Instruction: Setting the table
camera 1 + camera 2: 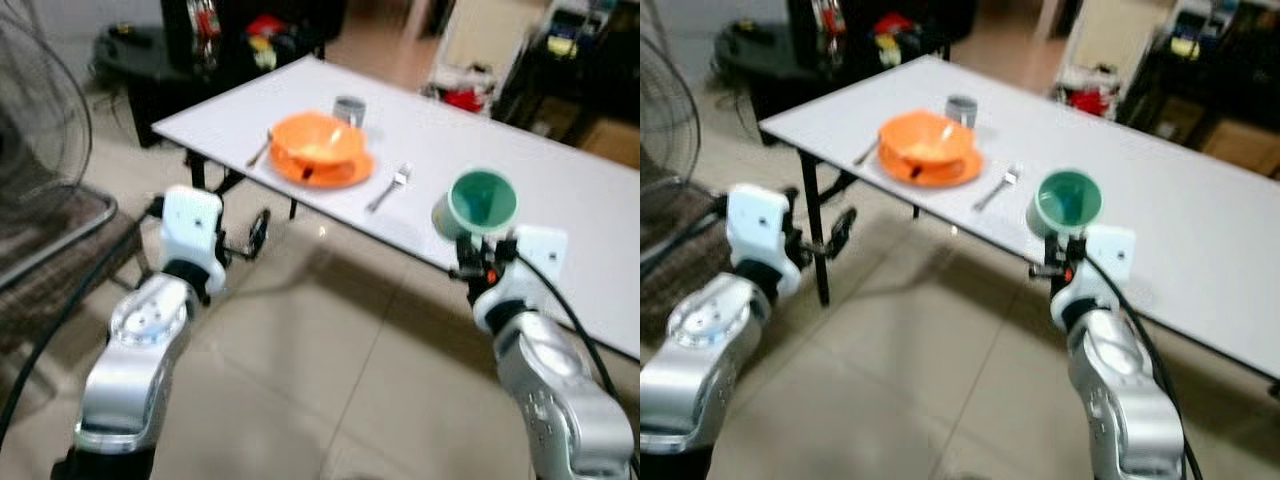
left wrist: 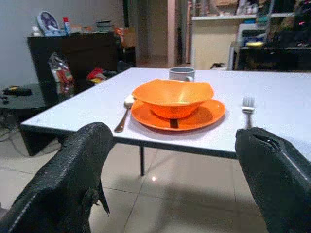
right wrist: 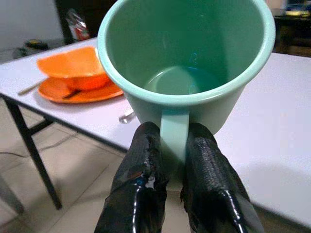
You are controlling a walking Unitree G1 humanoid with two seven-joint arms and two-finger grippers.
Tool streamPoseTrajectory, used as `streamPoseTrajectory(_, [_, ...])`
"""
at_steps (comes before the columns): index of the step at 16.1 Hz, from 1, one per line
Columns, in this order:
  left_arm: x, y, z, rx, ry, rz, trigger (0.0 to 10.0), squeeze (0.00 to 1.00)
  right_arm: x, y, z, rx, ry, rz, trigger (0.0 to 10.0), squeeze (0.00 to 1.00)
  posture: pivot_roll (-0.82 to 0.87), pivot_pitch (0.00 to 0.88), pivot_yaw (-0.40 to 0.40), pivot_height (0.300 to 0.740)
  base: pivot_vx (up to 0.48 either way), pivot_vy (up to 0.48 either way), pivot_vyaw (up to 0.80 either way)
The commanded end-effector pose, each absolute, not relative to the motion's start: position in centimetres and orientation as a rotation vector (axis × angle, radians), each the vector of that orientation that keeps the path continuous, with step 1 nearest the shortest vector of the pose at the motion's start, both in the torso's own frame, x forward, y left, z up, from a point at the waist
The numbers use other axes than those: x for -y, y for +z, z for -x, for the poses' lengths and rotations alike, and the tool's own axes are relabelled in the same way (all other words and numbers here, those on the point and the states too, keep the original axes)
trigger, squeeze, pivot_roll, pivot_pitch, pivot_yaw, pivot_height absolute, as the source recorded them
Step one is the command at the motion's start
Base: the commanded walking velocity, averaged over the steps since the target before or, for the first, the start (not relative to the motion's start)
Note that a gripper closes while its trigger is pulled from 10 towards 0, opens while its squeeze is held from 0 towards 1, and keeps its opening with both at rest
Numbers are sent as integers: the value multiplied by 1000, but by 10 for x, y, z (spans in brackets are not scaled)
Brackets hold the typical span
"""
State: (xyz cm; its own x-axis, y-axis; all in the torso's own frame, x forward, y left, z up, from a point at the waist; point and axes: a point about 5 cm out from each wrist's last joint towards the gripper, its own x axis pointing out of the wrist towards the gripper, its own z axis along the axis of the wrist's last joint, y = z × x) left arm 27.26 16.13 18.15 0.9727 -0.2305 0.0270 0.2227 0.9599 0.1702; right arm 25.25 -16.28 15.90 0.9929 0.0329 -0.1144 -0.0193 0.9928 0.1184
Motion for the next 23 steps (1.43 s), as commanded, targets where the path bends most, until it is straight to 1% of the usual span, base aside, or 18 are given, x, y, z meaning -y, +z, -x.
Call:
streamPoseTrajectory(1, [-152, 180, -274, 37, -272, -156, 10000, 0, 171, 161, -250, -105, -5, -103, 10000, 0, 55, 0, -90, 740, 281, 0, -800])
streamPoseTrajectory(5, [-154, 175, -268, 16, -298, -179, 10000, 0, 172, 155, -241, -128, -28, -115, 10000, 0, 60, 0, -79, 740, 282, 0, -800])
streamPoseTrajectory(11, [-149, 171, -264, 2, -327, -193, 10000, 0, 173, 152, -238, -140, -33, -117, 10000, 0, 57, 0, -82, 740, 282, 0, -800])
streamPoseTrajectory(15, [-147, 170, -266, 5, -336, -195, 10000, 0, 174, 153, -238, -136, -33, -129, 10000, 0, 48, 0, -71, 740, 281, 0, -783])
streamPoseTrajectory(20, [-145, 170, -267, 5, -345, -192, 10000, 0, 177, 153, -238, -136, -33, -131, 10000, 0, 46, 0, -63, 740, 277, 0, 0])
streamPoseTrajectory(23, [-143, 170, -268, 5, -342, -188, 10000, 0, 177, 151, -242, -161, 19, -105, 10000, 0, 43, 0, -58, 740, 277, 0, 0])
